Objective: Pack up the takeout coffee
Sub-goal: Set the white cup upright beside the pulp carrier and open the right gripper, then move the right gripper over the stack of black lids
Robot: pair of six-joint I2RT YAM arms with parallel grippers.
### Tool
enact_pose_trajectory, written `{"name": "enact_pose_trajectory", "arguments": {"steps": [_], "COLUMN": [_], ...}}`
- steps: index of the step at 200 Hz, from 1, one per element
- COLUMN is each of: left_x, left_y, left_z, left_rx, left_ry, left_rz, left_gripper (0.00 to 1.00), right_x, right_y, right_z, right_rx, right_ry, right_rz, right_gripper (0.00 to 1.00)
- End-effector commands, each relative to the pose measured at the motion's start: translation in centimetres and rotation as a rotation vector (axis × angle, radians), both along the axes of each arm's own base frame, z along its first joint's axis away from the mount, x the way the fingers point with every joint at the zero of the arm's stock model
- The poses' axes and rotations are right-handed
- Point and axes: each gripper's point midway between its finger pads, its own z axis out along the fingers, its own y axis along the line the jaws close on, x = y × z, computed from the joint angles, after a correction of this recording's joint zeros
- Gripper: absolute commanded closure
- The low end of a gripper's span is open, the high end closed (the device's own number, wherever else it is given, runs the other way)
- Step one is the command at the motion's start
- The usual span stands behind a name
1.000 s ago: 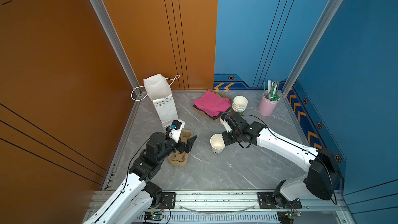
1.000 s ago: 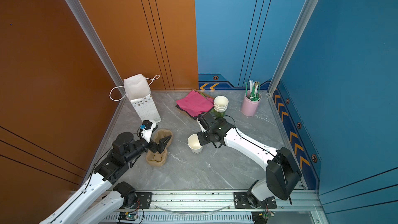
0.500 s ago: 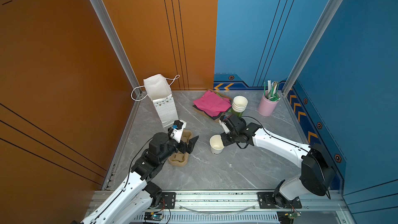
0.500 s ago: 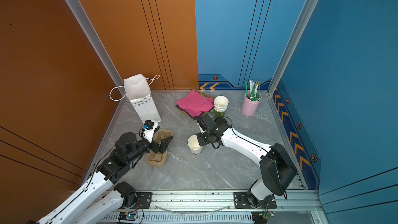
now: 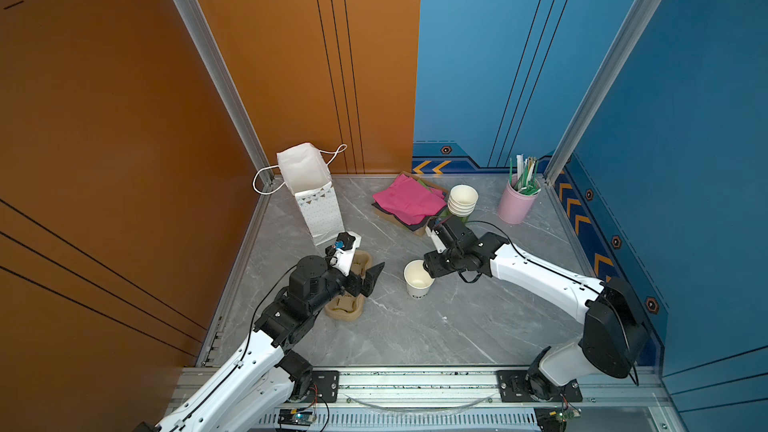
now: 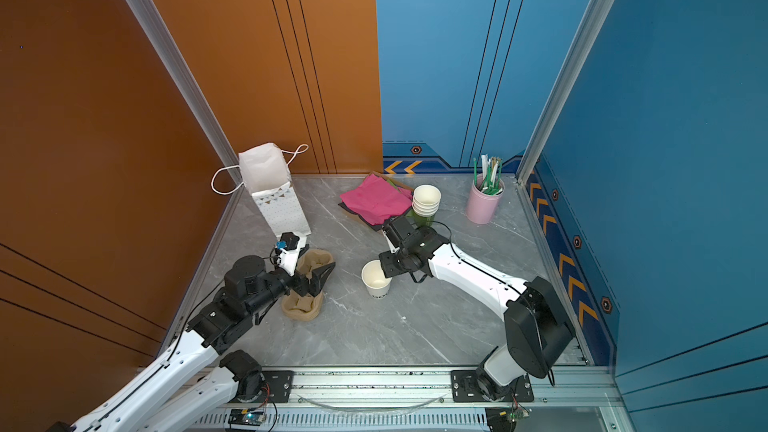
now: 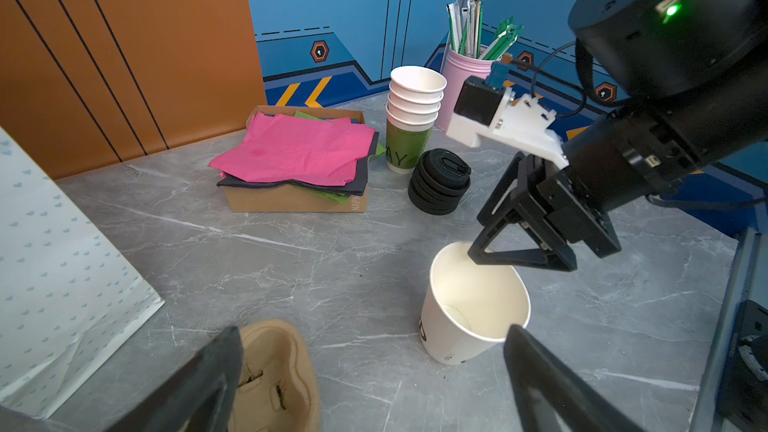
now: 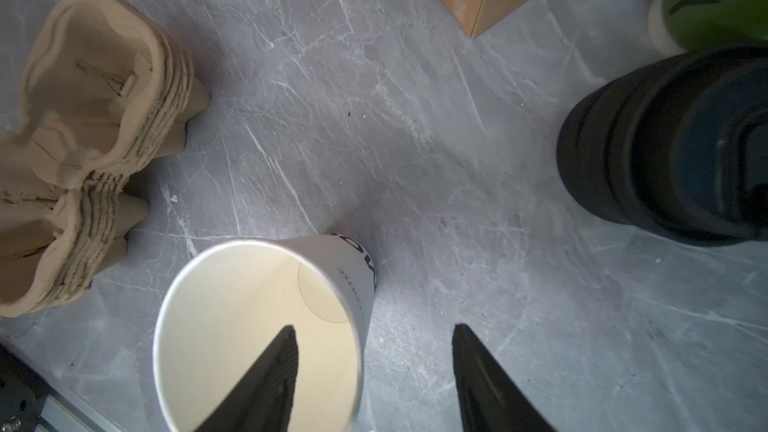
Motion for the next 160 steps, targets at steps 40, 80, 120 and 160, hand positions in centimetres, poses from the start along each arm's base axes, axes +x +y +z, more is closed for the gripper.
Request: {"name": "enact_pose_trajectory", "arguments": {"steps": [40, 80, 120, 160], "left_x": [-0.4, -0.7, -0.9, -1.0], "left_y": [-0.7, -1.3, -1.7, -1.9], "left_z": [-0.1, 0.2, 0.2, 0.1], "left_rx": [-0.009, -0.013, -0.009, -0.006], "left_ry": [0.001, -0.001, -0.001, 0.000], "left_rz": [-0.021, -0.043, -0.054, -0.058], "left_gripper": [0.02, 0.02, 0.02, 0.02], "right_x": [5.1, 7.9, 9.7, 10.9], "right_y": [-9.8, -12.2, -11.5, -11.2], "right_z": [5.0, 3.4, 0.9, -1.6], "right_rx": [-0.010, -0.061, -0.040, -0.051], "right_ry": [-0.123, -0.093, -0.052, -0.027], "right_rz": [-0.281, -0.295, -0.267, -0.263], "right_gripper": [0.09, 0.04, 0.02, 0.02]}}
